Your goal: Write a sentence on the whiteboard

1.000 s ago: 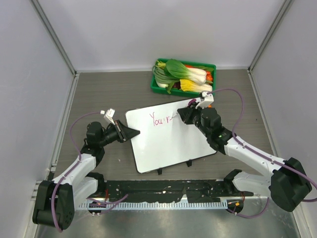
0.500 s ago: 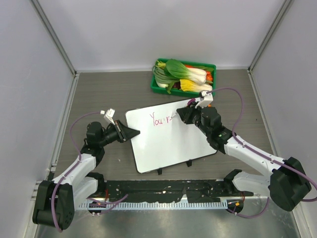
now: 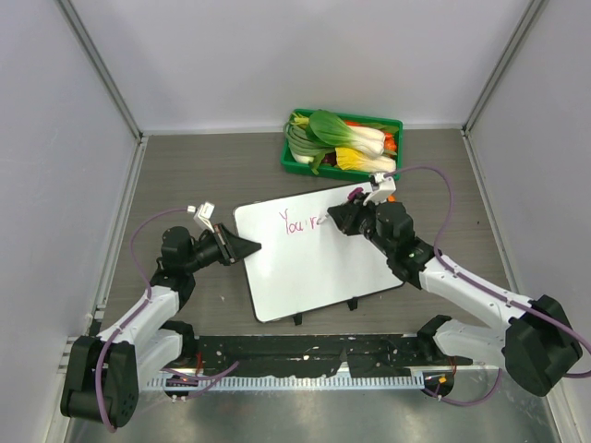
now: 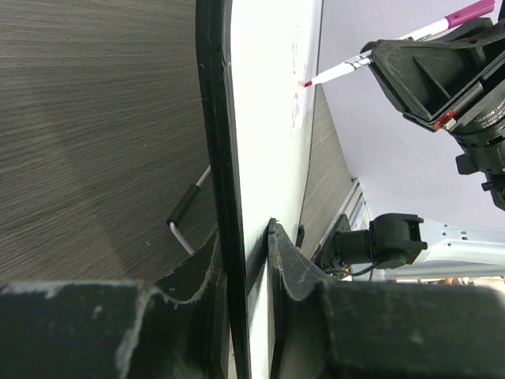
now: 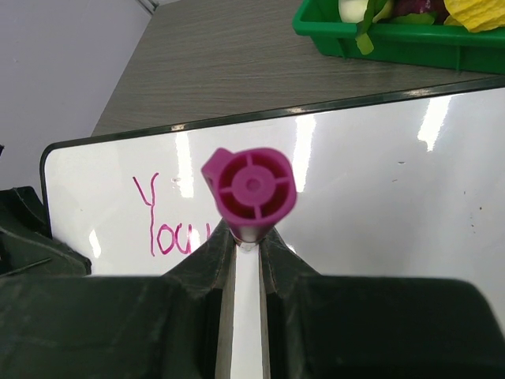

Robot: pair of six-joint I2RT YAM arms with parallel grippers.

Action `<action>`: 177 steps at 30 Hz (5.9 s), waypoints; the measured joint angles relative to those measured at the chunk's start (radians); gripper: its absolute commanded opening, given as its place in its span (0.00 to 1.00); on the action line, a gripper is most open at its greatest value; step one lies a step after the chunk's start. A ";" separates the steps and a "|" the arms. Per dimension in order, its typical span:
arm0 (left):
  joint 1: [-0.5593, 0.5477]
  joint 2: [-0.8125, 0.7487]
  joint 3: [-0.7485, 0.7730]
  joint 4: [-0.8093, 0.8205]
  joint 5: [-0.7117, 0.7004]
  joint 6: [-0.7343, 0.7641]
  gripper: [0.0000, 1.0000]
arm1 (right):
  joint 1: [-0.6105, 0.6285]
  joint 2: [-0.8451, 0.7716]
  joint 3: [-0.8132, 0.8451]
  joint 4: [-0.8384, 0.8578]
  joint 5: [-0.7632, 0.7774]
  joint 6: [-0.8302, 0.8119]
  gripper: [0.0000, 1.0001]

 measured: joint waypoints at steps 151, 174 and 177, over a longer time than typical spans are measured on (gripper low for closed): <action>-0.013 -0.008 0.000 -0.001 -0.014 0.001 0.00 | -0.103 -0.045 -0.023 -0.014 -0.006 -0.005 0.00; -0.014 -0.008 0.000 -0.001 -0.016 0.001 0.00 | -0.109 -0.035 -0.007 -0.029 0.054 -0.011 0.01; -0.014 -0.007 0.000 -0.002 -0.016 0.001 0.00 | -0.111 -0.032 -0.006 -0.025 0.043 -0.010 0.01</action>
